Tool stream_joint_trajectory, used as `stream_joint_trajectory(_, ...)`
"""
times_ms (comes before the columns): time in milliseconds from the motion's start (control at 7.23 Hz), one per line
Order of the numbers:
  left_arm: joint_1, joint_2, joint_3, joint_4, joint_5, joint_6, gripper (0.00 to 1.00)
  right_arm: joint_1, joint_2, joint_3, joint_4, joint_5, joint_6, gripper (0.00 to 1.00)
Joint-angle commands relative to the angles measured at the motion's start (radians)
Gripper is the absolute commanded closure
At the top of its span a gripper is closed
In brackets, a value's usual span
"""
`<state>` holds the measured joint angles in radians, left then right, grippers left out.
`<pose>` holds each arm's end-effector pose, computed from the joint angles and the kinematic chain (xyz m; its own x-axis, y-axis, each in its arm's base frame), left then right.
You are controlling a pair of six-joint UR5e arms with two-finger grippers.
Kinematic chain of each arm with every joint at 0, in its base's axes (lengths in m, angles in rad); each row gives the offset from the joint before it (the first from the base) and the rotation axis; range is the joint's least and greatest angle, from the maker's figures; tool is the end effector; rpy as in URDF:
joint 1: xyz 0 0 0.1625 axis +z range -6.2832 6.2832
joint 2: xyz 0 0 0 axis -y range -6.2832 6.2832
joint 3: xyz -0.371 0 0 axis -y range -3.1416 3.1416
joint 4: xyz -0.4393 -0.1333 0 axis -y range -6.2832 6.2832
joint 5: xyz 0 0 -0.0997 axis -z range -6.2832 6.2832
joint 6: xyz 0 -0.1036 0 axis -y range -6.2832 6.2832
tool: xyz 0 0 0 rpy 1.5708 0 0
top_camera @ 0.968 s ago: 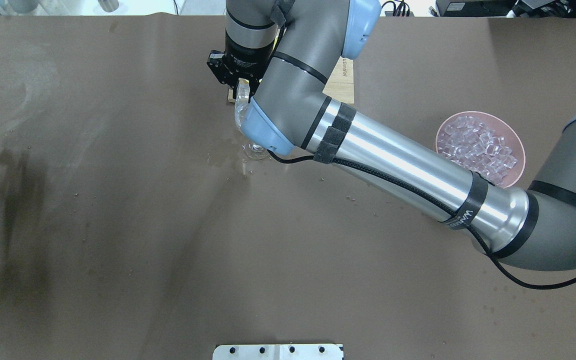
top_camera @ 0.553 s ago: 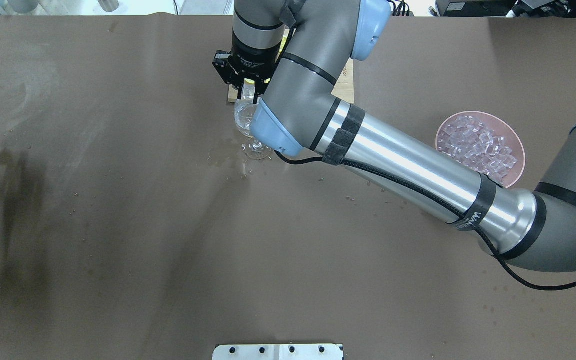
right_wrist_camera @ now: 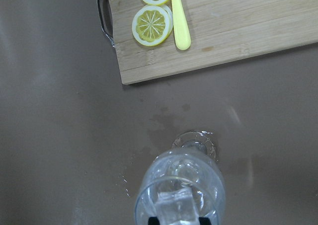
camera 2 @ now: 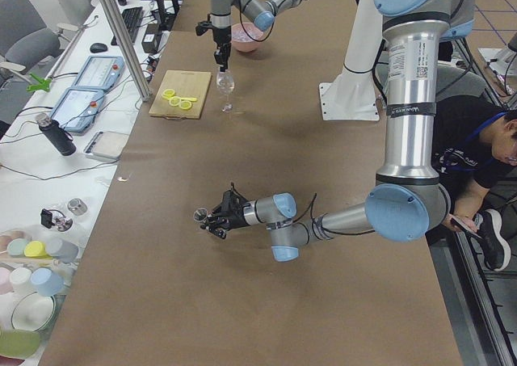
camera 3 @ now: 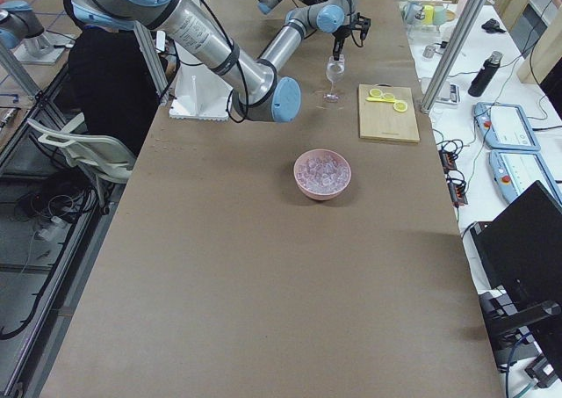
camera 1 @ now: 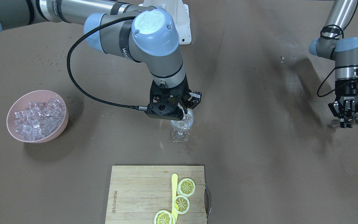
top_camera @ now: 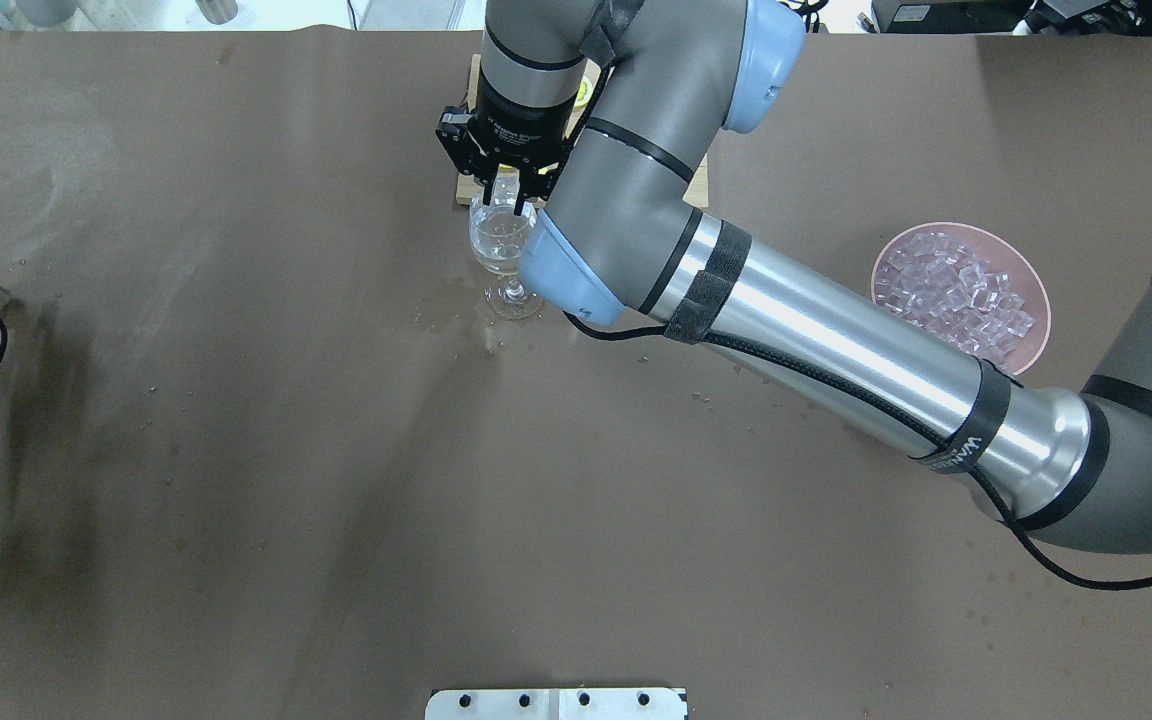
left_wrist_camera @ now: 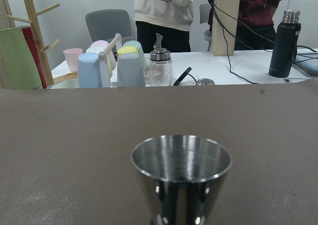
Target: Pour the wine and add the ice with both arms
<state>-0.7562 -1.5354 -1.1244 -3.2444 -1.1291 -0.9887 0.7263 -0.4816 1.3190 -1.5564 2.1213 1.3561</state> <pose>0.2419 -0.4723 0.6789 0.7247 -0.0003 -0.6891 0.6115 0.4613 0.6429 -0.5119 -0.5605 -0.0089 0.5390 0.2359 0.8086 -0.1606 0.9712 -0.1763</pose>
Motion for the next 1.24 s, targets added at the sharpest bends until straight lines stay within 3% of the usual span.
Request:
stream_joint_trajectory(0, 0.012, 0.000, 0.008, 0.000, 0.000, -0.001, 0.92, -0.007, 0.000, 0.000, 0.002, -0.001, 0.006, 1.00)
stream_joint_trajectory(138, 0.012, 0.000, 0.006, -0.002, 0.000, -0.001, 0.92, -0.007, 0.004, 0.000, 0.004, 0.005, 0.005, 1.00)
stream_joint_trajectory(277, 0.012, 0.001, 0.006, -0.002, 0.000, -0.001, 0.88, -0.005, 0.005, -0.001, 0.001, 0.008, -0.006, 0.23)
stream_joint_trajectory(415, 0.011, 0.001, 0.006, -0.002, 0.000, -0.001, 0.86, -0.005, 0.006, -0.001, -0.004, 0.009, -0.006, 0.00)
stream_joint_trajectory(553, 0.011, 0.001, 0.005, -0.002, 0.002, -0.001, 0.79, -0.005, 0.000, 0.005, -0.002, 0.009, -0.008, 0.00)
stream_joint_trajectory(830, 0.012, 0.001, 0.003, 0.000, 0.000, -0.001, 0.19, 0.008, 0.004, 0.008, -0.016, 0.014, -0.020, 0.00)
stream_joint_trajectory(968, 0.012, 0.003, 0.000, 0.000, 0.000, -0.001, 0.03, 0.034, -0.021, 0.028, -0.030, 0.014, -0.097, 0.00)
stream_joint_trajectory(1106, 0.011, 0.003, -0.003, 0.000, -0.001, -0.002, 0.03, 0.079, -0.079, 0.073, -0.030, 0.044, -0.148, 0.00)
